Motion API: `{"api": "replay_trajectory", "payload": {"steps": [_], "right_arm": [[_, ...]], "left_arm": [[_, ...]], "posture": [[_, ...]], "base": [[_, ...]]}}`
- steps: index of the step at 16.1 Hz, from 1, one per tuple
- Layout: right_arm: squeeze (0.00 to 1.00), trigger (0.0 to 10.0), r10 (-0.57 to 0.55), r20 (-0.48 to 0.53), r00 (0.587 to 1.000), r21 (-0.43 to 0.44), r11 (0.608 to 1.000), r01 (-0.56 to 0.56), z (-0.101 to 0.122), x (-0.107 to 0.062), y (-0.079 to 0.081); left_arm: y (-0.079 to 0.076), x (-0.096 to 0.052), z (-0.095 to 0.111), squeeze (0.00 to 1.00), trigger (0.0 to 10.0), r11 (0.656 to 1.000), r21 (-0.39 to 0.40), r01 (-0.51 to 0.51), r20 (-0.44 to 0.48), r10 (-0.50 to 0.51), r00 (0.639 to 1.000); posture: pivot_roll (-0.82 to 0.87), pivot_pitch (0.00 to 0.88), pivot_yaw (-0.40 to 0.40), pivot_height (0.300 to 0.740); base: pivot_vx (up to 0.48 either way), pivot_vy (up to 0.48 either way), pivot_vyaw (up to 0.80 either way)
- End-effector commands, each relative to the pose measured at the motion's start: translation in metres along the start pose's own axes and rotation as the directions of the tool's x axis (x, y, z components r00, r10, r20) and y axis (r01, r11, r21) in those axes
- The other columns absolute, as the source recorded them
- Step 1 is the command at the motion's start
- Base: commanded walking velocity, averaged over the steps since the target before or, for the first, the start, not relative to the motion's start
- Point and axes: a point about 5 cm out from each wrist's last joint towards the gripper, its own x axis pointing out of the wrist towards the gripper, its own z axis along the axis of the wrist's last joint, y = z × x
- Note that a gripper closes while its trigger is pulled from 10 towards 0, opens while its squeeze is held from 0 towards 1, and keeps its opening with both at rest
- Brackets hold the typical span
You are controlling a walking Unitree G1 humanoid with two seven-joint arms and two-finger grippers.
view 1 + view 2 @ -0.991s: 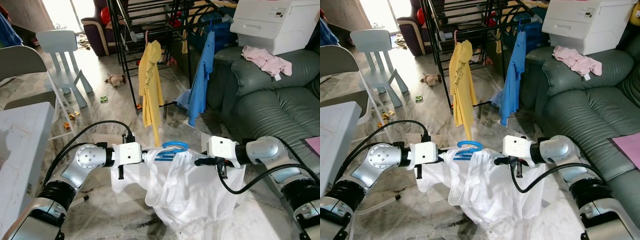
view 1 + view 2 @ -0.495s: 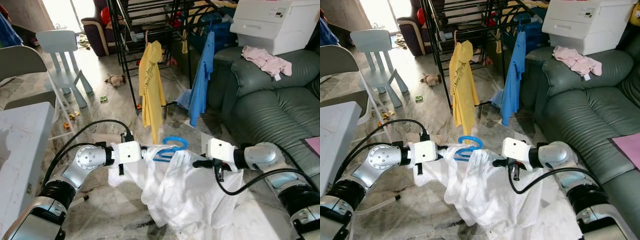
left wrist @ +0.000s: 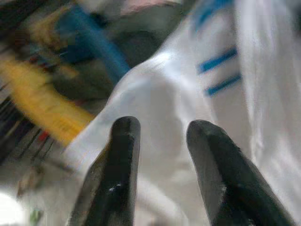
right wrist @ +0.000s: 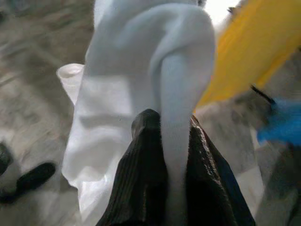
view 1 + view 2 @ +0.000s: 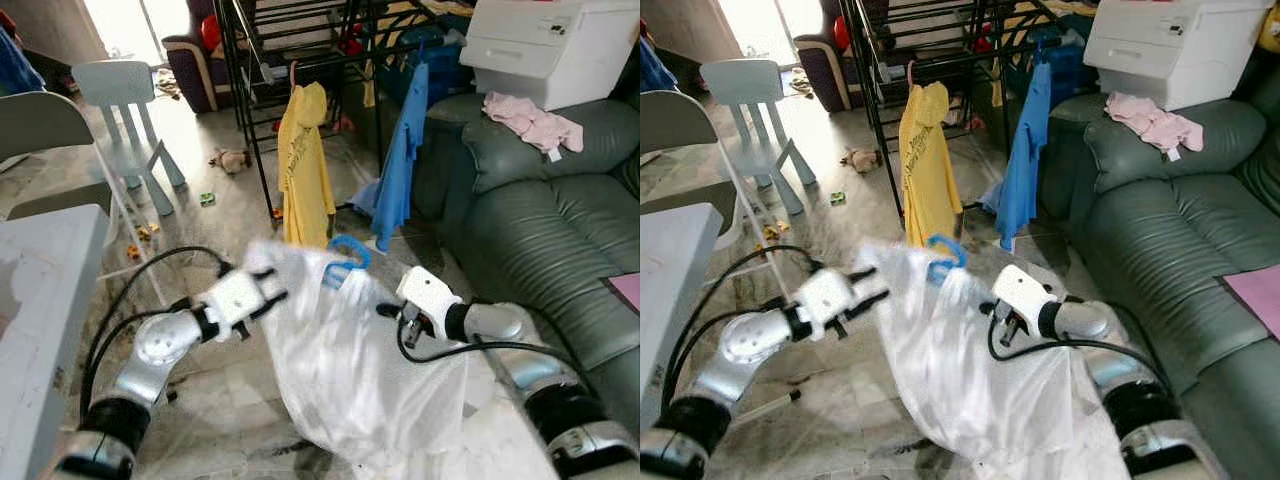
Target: Hang hanger
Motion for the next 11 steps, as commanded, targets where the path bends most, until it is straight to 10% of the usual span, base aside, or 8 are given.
{"api": "replay_trajectory", "payload": {"steps": [1, 4, 8, 9, 10, 11], "right_arm": [[0.0, 0.0, -0.098, 0.044, 0.994, 0.048, 0.994, 0.096, 0.009, -0.001, -0.007], [0.0, 0.0, -0.308, 0.071, 0.949, 0.31, 0.911, 0.273, 0.005, -0.006, -0.002], [0.0, 0.0, -0.484, 0.01, 0.875, 0.521, 0.75, 0.409, -0.004, -0.007, 0.007], [0.0, 6.1, -0.528, -0.038, 0.849, 0.534, 0.707, 0.463, -0.006, -0.008, 0.011], [0.0, 10.0, -0.548, -0.064, 0.834, 0.534, 0.687, 0.493, -0.008, -0.008, 0.013], [0.0, 10.0, -0.572, -0.077, 0.817, 0.542, 0.664, 0.516, -0.01, -0.01, 0.013]], "left_arm": [[0.01, -0.007, -0.003, 1.0, 10.0, 0.988, -0.08, -0.132, -0.008, 0.131, 0.991], [0.008, -0.024, -0.021, 1.0, 10.0, 0.824, -0.331, -0.46, -0.102, 0.454, 0.885], [0.001, -0.034, -0.018, 1.0, 10.0, 0.648, -0.46, -0.607, -0.148, 0.618, 0.772], [-0.004, -0.037, -0.019, 1.0, 10.0, 0.615, -0.482, -0.625, -0.173, 0.632, 0.755], [-0.008, -0.039, -0.019, 1.0, 10.0, 0.607, -0.486, -0.629, -0.188, 0.63, 0.754], [-0.009, -0.04, -0.019, 1.0, 10.0, 0.603, -0.488, -0.631, -0.195, 0.629, 0.752]], "posture": [[-0.12, 0.0, 0.08, 0.74], [-0.14, 0.0, 0.09, 0.74], [-0.12, 0.0, 0.069, 0.74], [-0.12, 0.0, 0.069, 0.74], [-0.12, 0.0, 0.065, 0.74], [-0.11, 0.0, 0.065, 0.74]], "base": [[0.0, 0.0, 0.0], [0.0, 0.0, 0.0], [0.0, 0.0, 0.0], [0.0, 0.0, 0.0], [0.0, 0.0, 0.0], [0.0, 0.0, 0.0]]}}
